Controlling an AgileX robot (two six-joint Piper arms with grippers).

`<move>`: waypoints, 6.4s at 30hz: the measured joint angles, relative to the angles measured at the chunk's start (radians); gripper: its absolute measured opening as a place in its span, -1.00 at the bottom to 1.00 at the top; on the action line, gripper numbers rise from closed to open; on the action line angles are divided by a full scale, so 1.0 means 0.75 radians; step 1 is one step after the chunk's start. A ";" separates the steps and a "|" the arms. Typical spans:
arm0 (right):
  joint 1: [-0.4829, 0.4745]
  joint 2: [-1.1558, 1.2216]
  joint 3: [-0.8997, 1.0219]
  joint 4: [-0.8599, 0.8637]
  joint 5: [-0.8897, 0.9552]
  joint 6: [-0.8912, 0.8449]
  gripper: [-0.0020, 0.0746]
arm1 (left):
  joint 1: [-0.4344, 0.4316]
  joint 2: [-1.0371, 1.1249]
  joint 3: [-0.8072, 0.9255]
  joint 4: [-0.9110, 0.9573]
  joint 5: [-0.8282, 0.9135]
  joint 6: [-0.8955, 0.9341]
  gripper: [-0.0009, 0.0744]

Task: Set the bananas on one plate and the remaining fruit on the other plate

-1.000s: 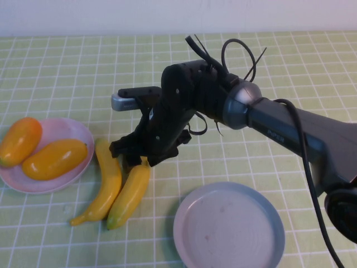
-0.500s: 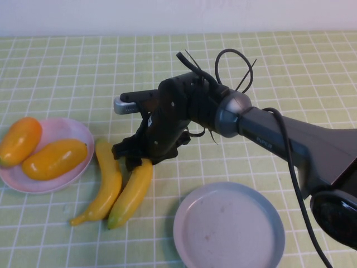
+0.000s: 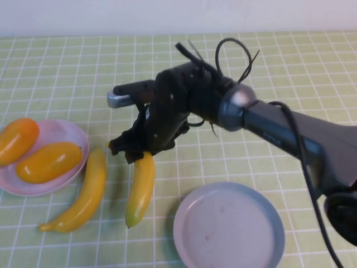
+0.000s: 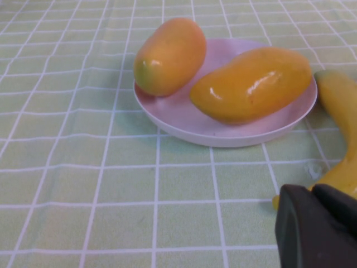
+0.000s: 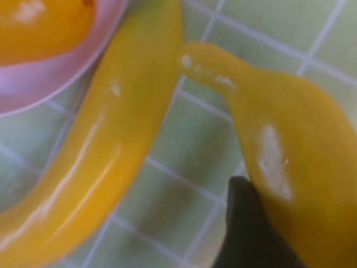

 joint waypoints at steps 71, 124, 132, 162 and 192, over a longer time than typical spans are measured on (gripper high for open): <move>0.158 0.032 0.058 0.090 -0.253 0.162 0.32 | 0.000 0.000 0.000 0.000 0.000 0.000 -0.97; -0.018 -0.695 1.049 -0.219 -0.139 0.203 -0.09 | 0.000 0.000 0.000 0.000 0.000 0.000 -0.98; -0.018 -0.689 1.049 -0.211 -0.132 0.230 0.08 | 0.000 0.000 0.000 0.000 0.000 0.000 -0.98; 0.020 -2.384 1.907 -0.319 -0.103 0.168 -0.99 | 0.000 0.000 0.000 0.000 0.000 0.000 -0.98; -0.704 -2.819 2.665 -0.503 -1.017 0.166 -0.99 | 0.000 0.000 0.000 0.000 0.000 0.000 -0.98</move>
